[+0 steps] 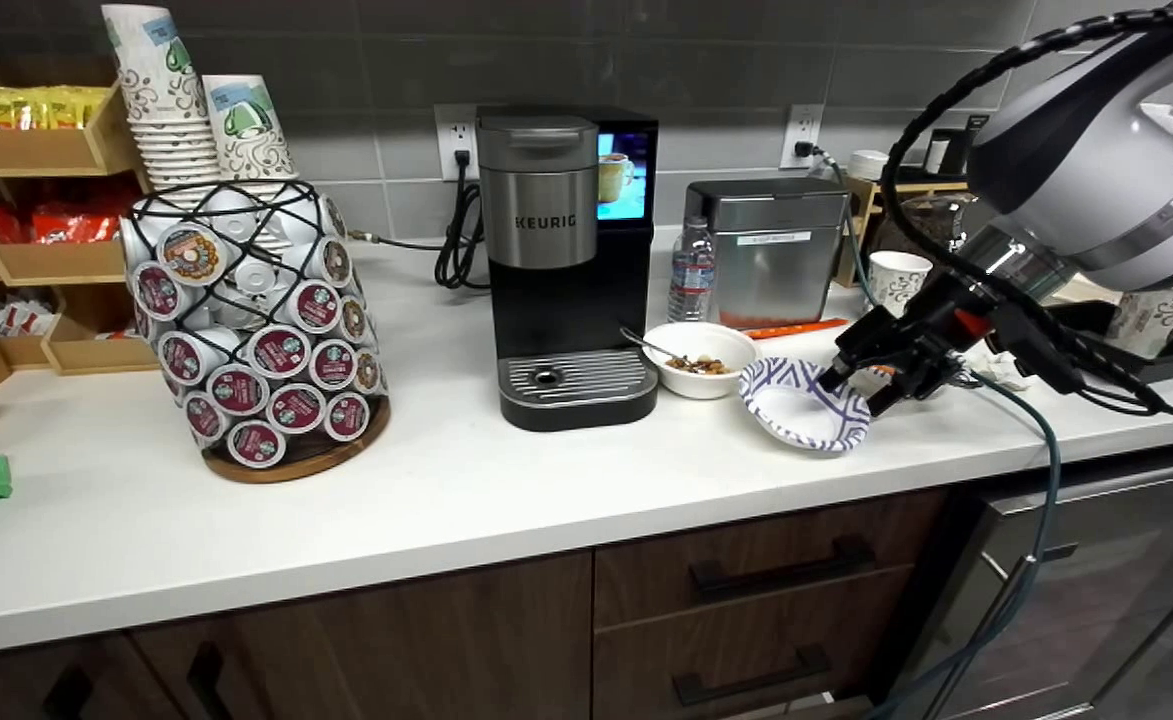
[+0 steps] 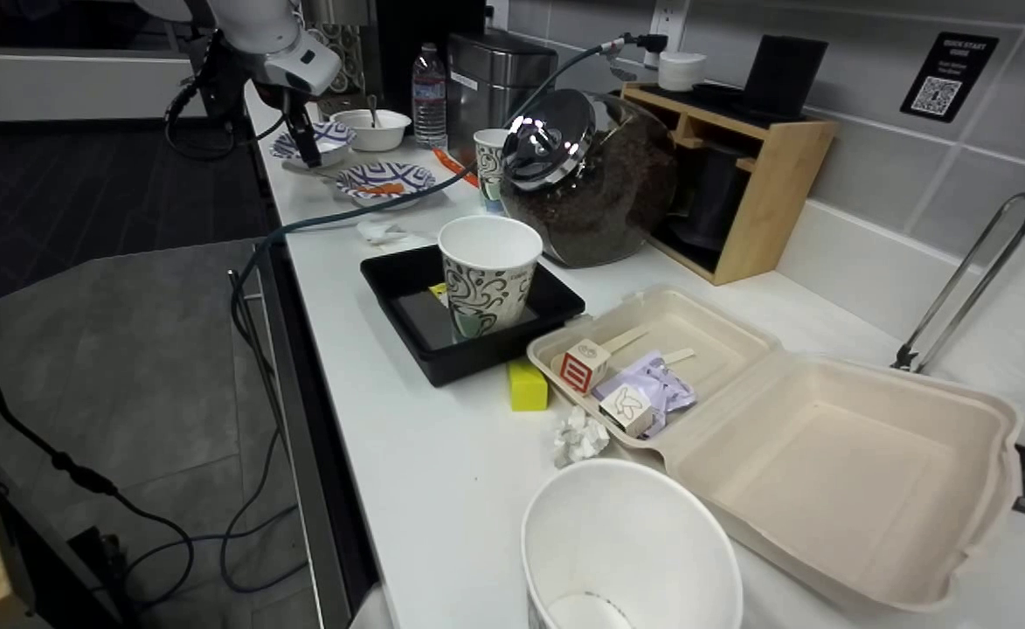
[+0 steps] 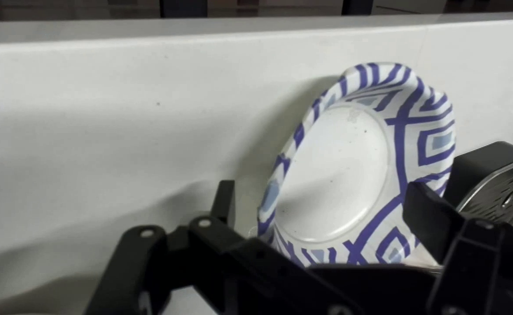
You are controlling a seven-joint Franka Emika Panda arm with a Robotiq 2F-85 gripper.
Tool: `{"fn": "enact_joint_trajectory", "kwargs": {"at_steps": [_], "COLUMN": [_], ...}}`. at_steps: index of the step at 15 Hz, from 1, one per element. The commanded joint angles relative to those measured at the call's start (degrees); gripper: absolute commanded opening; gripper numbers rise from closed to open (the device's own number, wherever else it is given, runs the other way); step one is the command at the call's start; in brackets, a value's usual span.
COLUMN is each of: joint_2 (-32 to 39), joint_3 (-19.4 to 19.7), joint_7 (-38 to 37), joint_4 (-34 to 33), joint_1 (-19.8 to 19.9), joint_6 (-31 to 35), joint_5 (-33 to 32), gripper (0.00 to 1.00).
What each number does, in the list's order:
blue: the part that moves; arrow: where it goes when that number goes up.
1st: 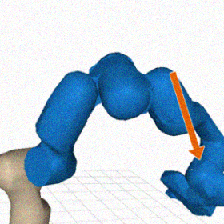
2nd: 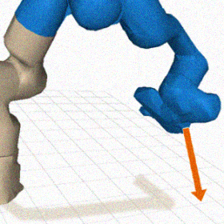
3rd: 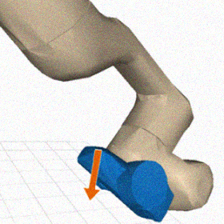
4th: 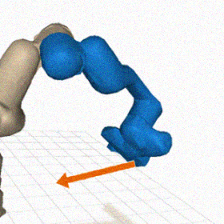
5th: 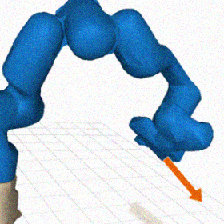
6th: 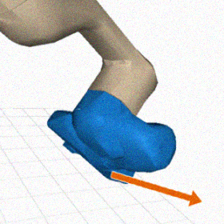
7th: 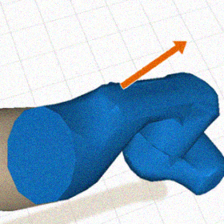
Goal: Put the middle plate on the bin
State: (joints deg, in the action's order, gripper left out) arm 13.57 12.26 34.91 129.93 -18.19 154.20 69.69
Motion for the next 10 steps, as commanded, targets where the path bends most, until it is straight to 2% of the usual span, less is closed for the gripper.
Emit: {"fn": "enact_joint_trajectory", "kwargs": {"at_steps": [1, 6, 9, 10], "joint_2": [3.80, 4.55, 2.46, 1.64], "joint_3": [-0.73, -0.24, 0.83, 1.27], "joint_7": [3.10, 2.75, 1.29, 0.70], "joint_4": [-3.31, -4.15, -2.54, -1.88], "joint_1": [0.97, 0.90, 0.81, 0.64], "joint_6": [-0.74, 0.00, -0.12, -0.02], "joint_5": [4.19, 3.27, 0.55, -0.69], "gripper": [0.68, 0.26, 0.04, 0.01]}}
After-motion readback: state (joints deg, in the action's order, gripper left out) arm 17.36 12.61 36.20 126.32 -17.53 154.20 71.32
